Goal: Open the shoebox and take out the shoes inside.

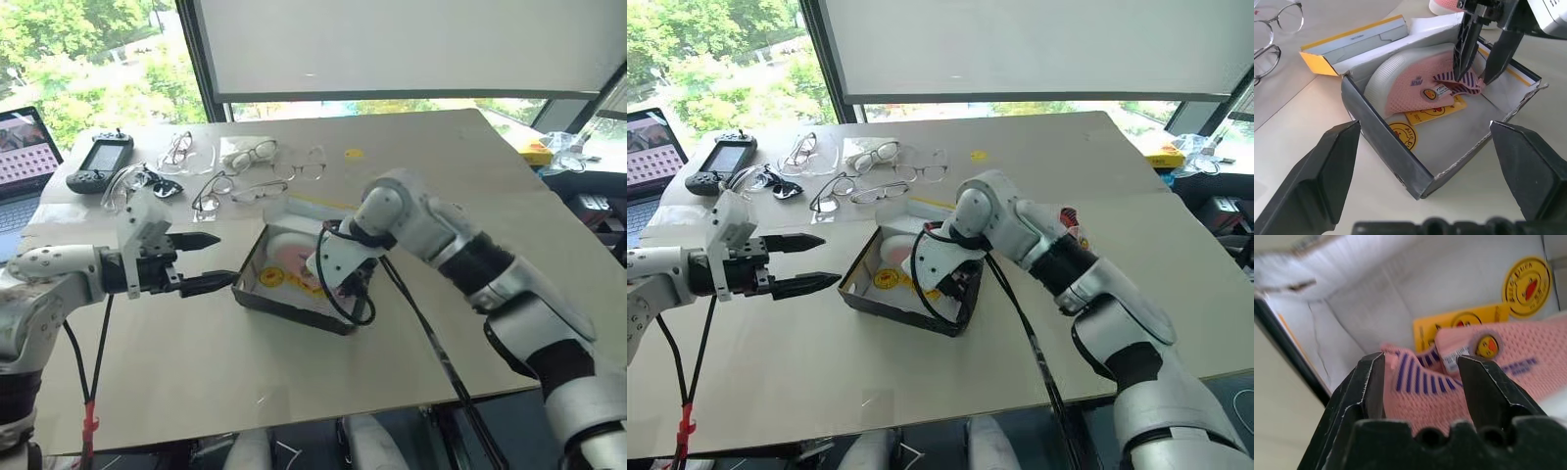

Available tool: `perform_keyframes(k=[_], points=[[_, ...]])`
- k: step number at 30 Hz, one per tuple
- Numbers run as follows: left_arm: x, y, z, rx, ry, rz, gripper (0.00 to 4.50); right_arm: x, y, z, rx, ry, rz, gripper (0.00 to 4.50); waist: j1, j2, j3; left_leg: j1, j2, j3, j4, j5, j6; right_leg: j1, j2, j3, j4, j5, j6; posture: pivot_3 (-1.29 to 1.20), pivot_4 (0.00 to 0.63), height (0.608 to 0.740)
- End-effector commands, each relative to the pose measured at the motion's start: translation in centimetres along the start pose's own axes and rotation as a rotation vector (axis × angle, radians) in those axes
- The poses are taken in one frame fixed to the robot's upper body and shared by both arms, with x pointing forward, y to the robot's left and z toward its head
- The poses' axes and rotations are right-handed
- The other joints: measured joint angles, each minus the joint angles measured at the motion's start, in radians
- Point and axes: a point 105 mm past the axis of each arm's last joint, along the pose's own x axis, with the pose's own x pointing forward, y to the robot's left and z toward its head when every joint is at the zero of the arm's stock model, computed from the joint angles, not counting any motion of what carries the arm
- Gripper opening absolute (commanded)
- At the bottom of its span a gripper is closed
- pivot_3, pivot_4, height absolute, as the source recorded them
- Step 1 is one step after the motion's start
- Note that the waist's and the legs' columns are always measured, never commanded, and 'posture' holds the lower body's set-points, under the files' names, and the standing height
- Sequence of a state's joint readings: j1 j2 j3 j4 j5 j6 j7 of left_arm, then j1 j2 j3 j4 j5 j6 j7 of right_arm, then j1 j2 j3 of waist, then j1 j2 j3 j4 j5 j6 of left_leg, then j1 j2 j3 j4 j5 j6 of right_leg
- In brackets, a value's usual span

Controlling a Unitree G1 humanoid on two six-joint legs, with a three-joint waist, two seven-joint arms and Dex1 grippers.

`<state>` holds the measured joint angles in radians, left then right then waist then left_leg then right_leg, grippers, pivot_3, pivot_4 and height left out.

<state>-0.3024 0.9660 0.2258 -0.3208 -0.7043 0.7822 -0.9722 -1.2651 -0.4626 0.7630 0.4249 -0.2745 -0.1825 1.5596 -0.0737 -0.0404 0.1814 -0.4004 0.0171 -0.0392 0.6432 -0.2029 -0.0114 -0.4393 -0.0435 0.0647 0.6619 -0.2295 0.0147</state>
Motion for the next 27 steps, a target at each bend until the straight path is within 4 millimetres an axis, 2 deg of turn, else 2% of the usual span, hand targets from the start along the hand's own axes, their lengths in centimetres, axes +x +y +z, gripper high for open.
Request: perform_keyframes(k=[1, 5, 9, 15, 18, 24, 27], points=[[-0.4, -0.4, 1.0, 0.040, -0.039, 0.021, 4.50, 0.2, -0.6, -0.1, -0.083, 0.043, 0.080, 2.83, 0.001, 0.000, 0.000, 0.000, 0.000, 0.000, 0.000, 0.000, 0.000, 0.000, 0.000, 0.000, 0.000, 0.000, 0.000, 0.00, 0.150, 0.740], [-0.5, -0.7, 0.7, 0.032, -0.041, 0.031, 4.50, 0.5, -0.7, -0.4, -0.091, 0.054, 0.135, 2.83, 0.004, 0.000, 0.000, 0.000, 0.000, 0.000, 0.000, 0.000, 0.000, 0.000, -0.001, 0.000, 0.000, 0.000, 0.000, 0.00, 0.150, 0.740], [-0.7, -0.8, 0.6, 0.024, -0.040, 0.045, 4.50, 0.6, 0.0, -1.3, -0.112, 0.090, 0.203, 2.83, 0.006, 0.000, 0.000, 0.000, -0.001, -0.001, 0.000, 0.000, 0.000, 0.000, -0.001, 0.000, 0.000, 0.000, 0.000, 0.00, 0.150, 0.740], [-0.9, -0.9, 0.5, 0.020, -0.035, 0.048, 4.50, -1.5, -0.5, -1.7, -0.096, 0.114, 0.216, 2.83, 0.005, 0.001, 0.001, 0.000, -0.001, -0.002, 0.000, 0.000, 0.000, 0.000, -0.001, -0.001, 0.000, 0.000, 0.000, 0.00, 0.150, 0.740], [-1.1, -0.8, 0.8, 0.024, -0.035, 0.046, 4.50, -1.5, -0.2, -1.4, -0.093, 0.094, 0.233, 2.83, 0.003, 0.001, 0.001, 0.000, 0.000, -0.002, 0.000, 0.000, 0.000, 0.000, -0.001, -0.001, 0.000, 0.000, 0.000, 0.00, 0.150, 0.740], [-1.6, -0.7, 1.8, 0.041, -0.055, 0.040, 4.50, 0.7, 2.3, -1.5, -0.093, 0.062, 0.322, 2.83, 0.006, 0.001, 0.001, 0.000, -0.001, -0.002, 0.000, 0.000, -0.001, 0.000, -0.001, -0.001, 0.000, 0.000, -0.001, 0.00, 0.150, 0.740], [-1.7, -0.7, 2.1, 0.044, -0.061, 0.039, 4.50, 2.0, 2.6, -1.0, -0.089, 0.041, 0.329, 2.83, 0.007, 0.001, 0.000, 0.000, 0.000, -0.002, 0.000, 0.000, -0.001, 0.000, -0.001, -0.001, 0.000, 0.000, 0.000, 0.00, 0.150, 0.740]])
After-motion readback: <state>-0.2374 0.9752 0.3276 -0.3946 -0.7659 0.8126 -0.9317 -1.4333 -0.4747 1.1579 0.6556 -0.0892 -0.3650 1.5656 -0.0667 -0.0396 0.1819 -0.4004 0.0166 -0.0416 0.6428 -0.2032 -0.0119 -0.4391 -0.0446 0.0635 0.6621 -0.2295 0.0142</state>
